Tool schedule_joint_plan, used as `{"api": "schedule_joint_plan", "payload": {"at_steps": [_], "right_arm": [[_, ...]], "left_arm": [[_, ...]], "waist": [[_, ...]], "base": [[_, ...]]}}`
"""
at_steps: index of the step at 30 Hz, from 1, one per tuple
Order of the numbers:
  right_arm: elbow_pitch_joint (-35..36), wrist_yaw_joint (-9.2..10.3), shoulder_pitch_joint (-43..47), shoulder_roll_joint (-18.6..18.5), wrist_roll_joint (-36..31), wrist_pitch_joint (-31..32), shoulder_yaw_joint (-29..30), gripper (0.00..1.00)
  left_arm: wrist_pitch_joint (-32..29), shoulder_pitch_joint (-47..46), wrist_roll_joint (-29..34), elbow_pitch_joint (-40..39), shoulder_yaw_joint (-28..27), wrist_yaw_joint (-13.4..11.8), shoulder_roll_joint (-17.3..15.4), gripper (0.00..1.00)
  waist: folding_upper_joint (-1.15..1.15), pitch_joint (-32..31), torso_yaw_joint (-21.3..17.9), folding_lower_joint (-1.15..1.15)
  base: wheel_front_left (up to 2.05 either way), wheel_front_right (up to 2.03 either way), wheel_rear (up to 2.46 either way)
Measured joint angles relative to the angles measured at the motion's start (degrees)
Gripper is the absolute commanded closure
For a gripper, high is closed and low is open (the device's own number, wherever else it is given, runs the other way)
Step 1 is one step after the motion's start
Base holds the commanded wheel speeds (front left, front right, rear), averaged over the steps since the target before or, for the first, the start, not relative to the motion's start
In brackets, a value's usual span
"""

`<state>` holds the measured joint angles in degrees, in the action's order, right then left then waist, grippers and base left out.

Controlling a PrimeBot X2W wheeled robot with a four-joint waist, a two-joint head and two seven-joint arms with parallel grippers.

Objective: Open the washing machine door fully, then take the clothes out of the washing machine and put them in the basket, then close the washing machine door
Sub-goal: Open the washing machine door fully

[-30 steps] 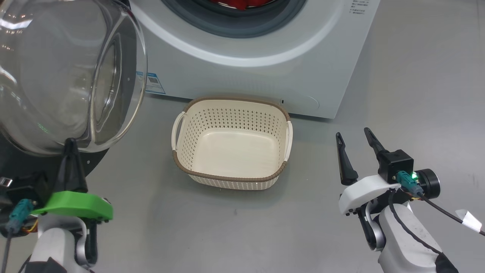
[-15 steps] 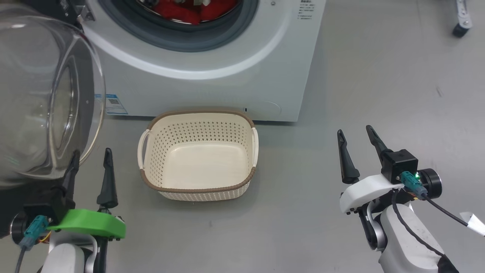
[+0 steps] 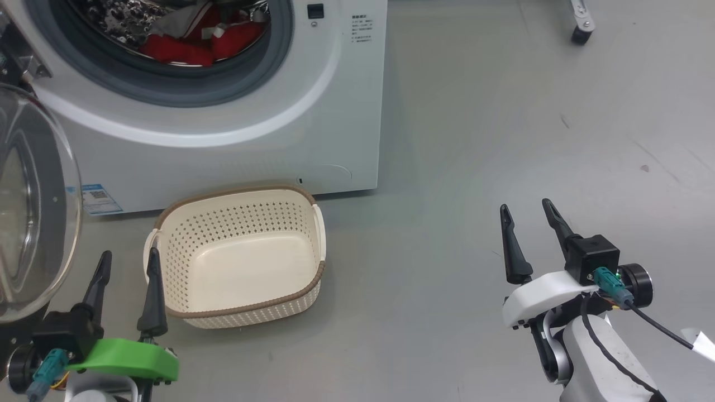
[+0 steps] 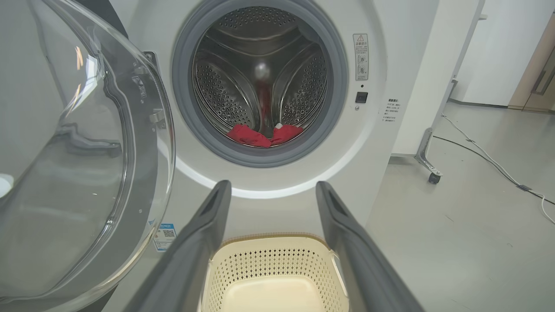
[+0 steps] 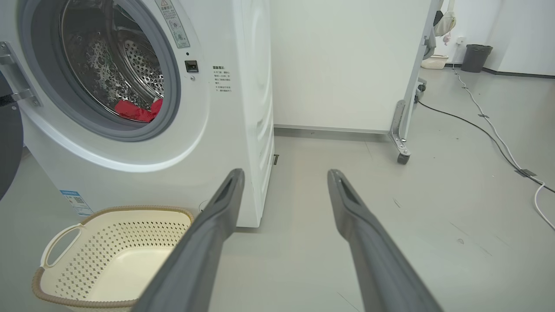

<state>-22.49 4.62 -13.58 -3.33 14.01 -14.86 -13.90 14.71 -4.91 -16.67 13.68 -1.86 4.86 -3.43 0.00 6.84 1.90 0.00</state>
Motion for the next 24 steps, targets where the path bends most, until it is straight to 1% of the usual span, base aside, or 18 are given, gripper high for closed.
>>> {"api": "schedule_joint_plan", "payload": {"at_steps": [5, 9, 17, 24], "right_arm": [[0.64, 0.0, 1.07, 0.1, -0.04, 0.0, 0.2, 0.0], [1.11, 0.04, 2.17, 0.1, -0.14, 0.0, 0.99, 0.0], [1.55, 0.05, 3.34, 0.18, -0.51, 0.0, 0.94, 0.0], [1.9, 0.05, 3.81, 0.25, -0.58, 0.0, 1.47, 0.0]], "left_arm": [[0.0, 2.63, 1.66, -0.33, -1.11, -0.02, 0.04, 0.0], [0.0, 2.94, 2.14, -0.64, -0.86, -0.02, 0.19, 0.0], [0.0, 4.99, 2.41, -0.82, -1.15, -0.02, 0.47, 0.0], [0.0, 4.99, 2.76, -0.81, -1.21, -0.02, 0.68, 0.0]], "waist": [[0.0, -1.41, -2.87, 0.0], [0.0, -2.63, -3.69, 0.0], [0.0, -3.62, -3.83, 0.0], [0.0, -3.22, -2.62, 0.0]], "base": [[0.0, 0.0, 0.0], [0.0, 0.0, 0.0], [0.0, 0.0, 0.0], [0.0, 0.0, 0.0]]}}
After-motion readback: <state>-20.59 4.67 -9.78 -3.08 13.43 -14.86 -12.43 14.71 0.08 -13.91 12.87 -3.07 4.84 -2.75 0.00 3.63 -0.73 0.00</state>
